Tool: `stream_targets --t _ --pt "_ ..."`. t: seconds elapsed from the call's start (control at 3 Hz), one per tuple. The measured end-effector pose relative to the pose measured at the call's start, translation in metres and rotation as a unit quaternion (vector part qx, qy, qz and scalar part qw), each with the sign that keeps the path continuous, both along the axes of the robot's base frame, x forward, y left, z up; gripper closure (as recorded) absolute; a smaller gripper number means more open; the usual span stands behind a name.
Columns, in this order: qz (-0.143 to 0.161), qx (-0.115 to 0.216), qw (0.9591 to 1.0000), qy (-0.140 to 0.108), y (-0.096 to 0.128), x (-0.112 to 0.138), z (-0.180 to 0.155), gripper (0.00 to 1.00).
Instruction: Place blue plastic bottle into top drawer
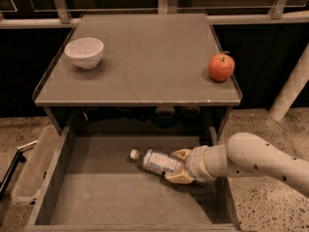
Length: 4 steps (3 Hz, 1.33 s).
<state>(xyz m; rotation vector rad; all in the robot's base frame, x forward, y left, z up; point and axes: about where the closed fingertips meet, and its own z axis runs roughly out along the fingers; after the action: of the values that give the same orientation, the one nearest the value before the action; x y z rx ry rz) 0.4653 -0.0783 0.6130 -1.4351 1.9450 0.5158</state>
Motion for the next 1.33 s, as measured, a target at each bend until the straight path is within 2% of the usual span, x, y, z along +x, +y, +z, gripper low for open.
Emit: stream_targets --t 1.0,1.33 --pt "0.000 0.000 1.0000 0.000 0.0001 0.0000 0.0000 0.11" --pt "0.000 0.000 1.0000 0.000 0.0001 0.0000 0.0000 0.00"
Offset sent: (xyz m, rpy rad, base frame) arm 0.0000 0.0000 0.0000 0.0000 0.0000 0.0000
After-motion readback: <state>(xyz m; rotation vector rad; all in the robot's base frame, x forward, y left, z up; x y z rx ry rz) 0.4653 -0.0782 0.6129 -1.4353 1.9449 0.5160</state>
